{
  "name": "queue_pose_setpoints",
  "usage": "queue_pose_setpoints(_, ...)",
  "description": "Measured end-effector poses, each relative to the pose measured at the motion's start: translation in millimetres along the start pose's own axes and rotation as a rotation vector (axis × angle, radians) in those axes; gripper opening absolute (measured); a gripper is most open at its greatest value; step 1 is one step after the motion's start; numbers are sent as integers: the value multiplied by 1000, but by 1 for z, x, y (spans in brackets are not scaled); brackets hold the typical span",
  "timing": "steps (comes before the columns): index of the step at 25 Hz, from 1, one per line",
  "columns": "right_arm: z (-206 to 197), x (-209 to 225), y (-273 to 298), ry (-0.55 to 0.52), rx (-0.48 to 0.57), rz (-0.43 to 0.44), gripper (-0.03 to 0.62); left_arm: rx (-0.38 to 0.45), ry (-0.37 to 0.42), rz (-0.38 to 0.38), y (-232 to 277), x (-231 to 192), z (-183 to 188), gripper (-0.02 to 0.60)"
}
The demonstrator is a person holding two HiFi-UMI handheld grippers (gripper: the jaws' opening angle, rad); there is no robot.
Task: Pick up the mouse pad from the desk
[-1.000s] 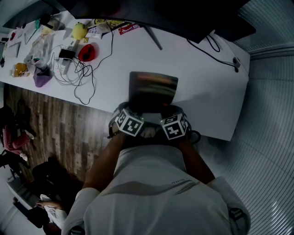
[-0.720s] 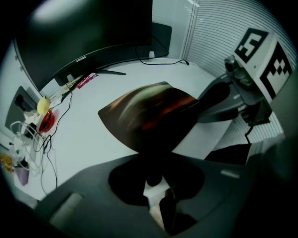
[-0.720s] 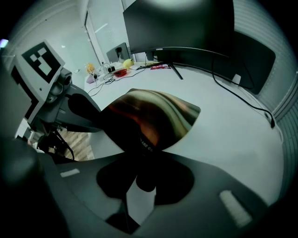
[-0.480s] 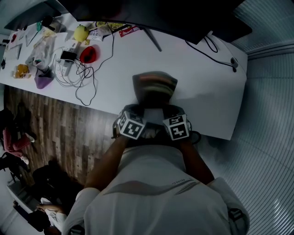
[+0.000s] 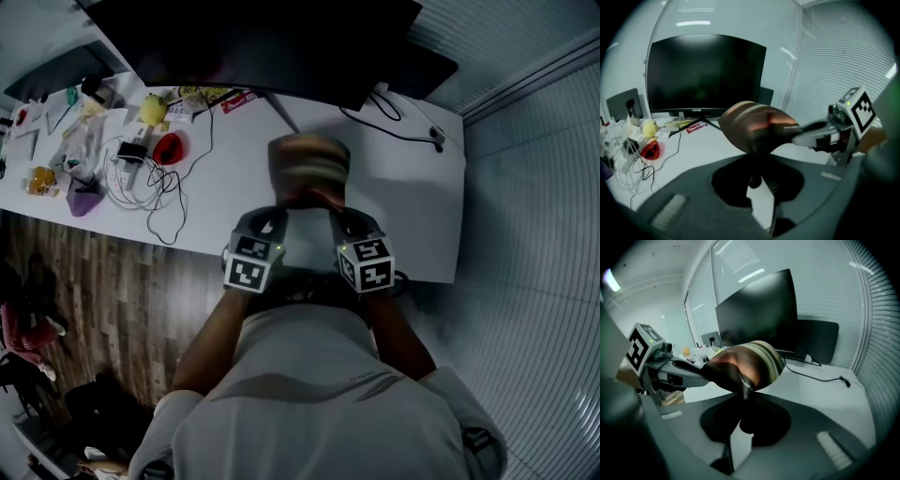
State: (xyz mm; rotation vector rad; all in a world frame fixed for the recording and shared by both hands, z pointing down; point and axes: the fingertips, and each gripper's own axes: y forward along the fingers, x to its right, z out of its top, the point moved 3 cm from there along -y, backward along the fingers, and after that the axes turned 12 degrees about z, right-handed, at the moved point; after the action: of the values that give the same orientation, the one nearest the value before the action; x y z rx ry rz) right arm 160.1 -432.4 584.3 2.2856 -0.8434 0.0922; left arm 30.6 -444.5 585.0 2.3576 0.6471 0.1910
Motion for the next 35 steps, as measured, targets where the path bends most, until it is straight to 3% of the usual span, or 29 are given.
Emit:
queue_pose_setpoints(6, 53, -11, -42, -61, 158, -78, 35, 184, -52, 29, -34, 4, 59, 52)
queue_pose_setpoints(11, 102, -25, -82, -118, 307, -123, 35, 290, -62, 11, -69, 8, 100, 55)
queue_pose_setpoints(21, 164, -68, -152, -189, 535, -97, 34, 543, -11, 11, -151, 20, 178, 55)
queue_pose_setpoints(24, 171, -74, -163, -209, 567, -112, 34, 565, 21, 6, -157, 26, 181, 57)
queue_pose_setpoints(35, 169, -74, -168, -223, 558, -136, 34, 576, 29, 12, -160, 25, 179, 58)
